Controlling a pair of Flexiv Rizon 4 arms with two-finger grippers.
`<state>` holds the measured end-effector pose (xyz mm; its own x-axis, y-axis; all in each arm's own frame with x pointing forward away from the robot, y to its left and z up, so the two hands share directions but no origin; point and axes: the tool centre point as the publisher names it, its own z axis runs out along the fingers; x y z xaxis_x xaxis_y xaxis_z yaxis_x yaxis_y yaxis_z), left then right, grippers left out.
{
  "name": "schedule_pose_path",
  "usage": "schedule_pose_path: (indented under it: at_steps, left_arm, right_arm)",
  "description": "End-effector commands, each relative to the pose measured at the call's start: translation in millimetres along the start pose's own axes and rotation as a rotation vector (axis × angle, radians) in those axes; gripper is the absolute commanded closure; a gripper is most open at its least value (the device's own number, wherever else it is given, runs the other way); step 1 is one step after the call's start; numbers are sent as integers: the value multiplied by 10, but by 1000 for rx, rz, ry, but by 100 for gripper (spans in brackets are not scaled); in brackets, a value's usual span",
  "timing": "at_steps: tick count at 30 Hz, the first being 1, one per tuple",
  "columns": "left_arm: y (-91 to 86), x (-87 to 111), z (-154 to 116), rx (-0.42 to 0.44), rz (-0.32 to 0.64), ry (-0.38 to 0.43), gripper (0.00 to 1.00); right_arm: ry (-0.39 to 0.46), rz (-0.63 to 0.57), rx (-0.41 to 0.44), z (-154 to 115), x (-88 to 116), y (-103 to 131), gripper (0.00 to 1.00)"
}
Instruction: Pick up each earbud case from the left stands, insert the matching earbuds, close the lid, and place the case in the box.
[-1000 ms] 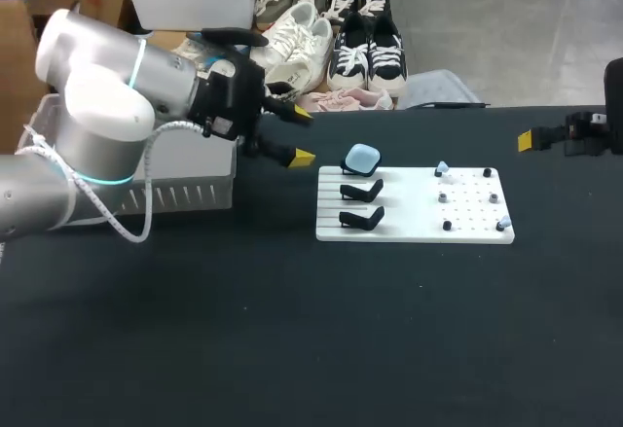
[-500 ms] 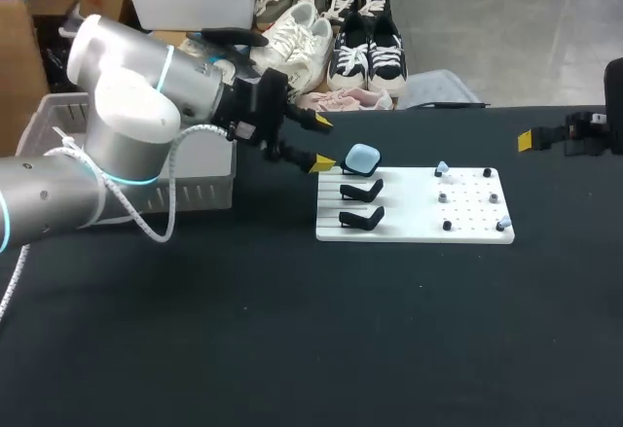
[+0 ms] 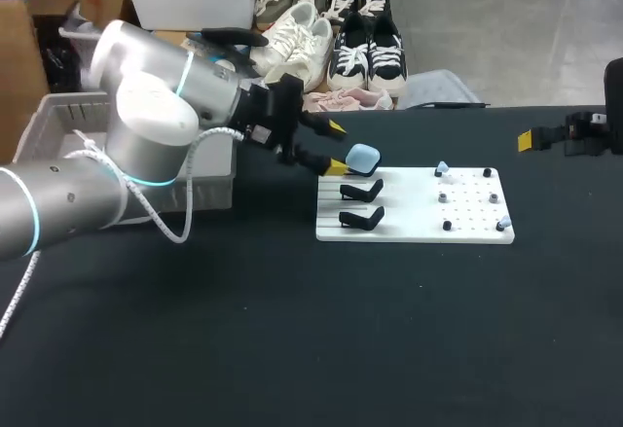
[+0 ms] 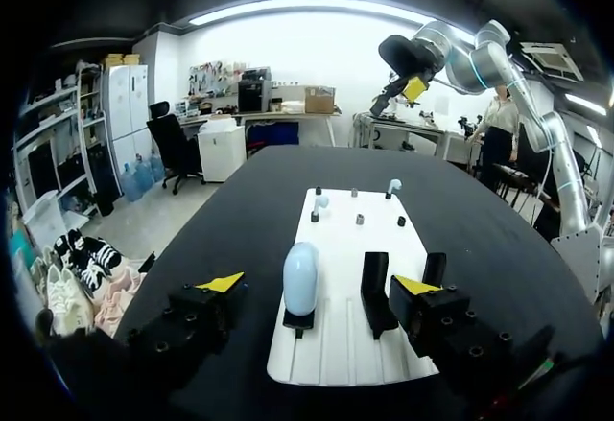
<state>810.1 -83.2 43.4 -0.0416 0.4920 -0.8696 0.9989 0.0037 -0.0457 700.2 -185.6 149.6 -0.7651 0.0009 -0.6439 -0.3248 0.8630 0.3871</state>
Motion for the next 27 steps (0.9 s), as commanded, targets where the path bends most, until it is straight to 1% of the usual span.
schedule_pose_path:
  at_steps: [1,12,21,22,23,24,27]
  left_arm:
    - [86,12,93,14,-7,4,0]
    - [91,47,226,12,-23,16,1]
    - [117,82,307,13,-28,31,5]
    - [121,85,316,14,-30,32,9]
    - [123,86,319,14,-31,33,11]
    - [128,86,325,15,-34,33,15]
    - [134,88,340,16,-37,34,17]
  right_arm:
    - [1,-1,-2,1,-2,-7,0]
    - [1,-1,-2,1,-2,-7,0]
    - [1,-1,-2,1,-2,-7,0]
    - [1,-1,-2,1,-2,-7,0]
    - [1,-1,-2,1,-2,-7,0]
    - [1,-1,-2,1,-2,-7,0]
    - [1,-1,-2,1,-2,-7,0]
